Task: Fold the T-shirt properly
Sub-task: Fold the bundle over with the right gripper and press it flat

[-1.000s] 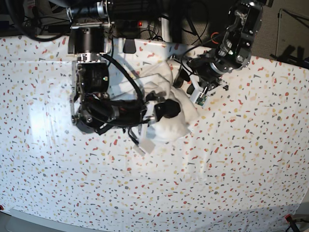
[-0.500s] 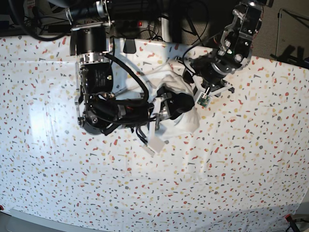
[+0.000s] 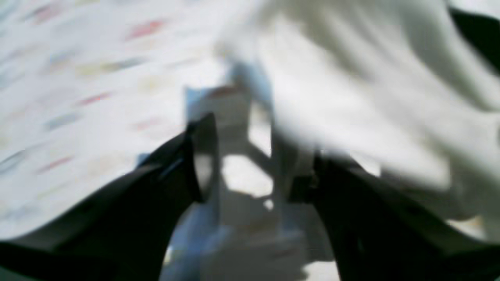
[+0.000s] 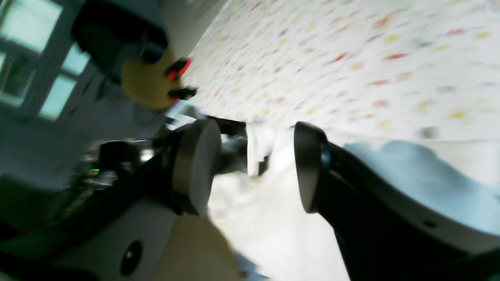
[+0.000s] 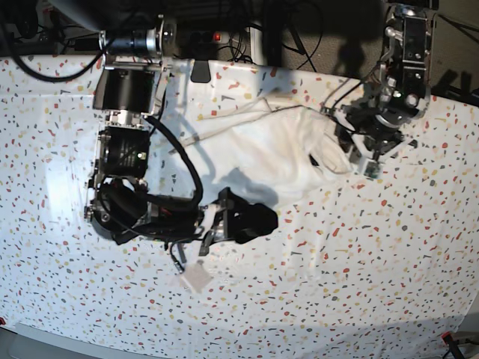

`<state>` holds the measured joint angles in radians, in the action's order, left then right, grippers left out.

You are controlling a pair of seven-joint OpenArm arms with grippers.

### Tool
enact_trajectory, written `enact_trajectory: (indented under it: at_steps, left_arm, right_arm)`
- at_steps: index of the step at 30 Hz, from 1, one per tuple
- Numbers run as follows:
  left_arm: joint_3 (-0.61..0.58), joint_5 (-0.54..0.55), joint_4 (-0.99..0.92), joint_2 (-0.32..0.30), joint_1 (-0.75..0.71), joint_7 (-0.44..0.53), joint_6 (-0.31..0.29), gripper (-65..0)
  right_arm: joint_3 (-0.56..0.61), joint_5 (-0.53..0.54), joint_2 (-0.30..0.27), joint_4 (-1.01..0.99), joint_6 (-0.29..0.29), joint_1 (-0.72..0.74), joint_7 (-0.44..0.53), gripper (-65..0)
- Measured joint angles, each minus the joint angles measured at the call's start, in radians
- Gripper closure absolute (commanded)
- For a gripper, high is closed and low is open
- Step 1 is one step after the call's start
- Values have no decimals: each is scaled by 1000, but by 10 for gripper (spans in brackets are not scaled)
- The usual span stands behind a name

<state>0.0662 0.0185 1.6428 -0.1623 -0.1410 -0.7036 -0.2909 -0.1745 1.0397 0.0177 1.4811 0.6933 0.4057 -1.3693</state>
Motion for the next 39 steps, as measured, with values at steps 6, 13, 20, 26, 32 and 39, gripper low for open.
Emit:
enact_trajectory:
  at_steps: [6,13,20,26,32,39]
  left_arm:
    - [135,27,146,1,0,-8,-3,-256]
    - [121,512,274,-1,-1,-190,-50,-11]
    - [-99,569,275,-2,-86,-217,-55,0]
    - [-241,445,251,4,-158,-62,-27,0]
    - [-266,392,66,1,-166,83,36,0]
    - [-267,437,-131,5,-55,182,1,0]
  right_arm:
    - [-14,-187,-97,0,0,1,106,-295]
    - [19,-290,-126,-29,0,3,218,0]
    - [201,-568,-126,-161,0,0,567,0]
    - [330,-743,-126,-271,0,2,715,0]
    - [325,-871,-124,-361,0,1,736,0]
    - [257,-853,-165,-354,0,-11,635,0]
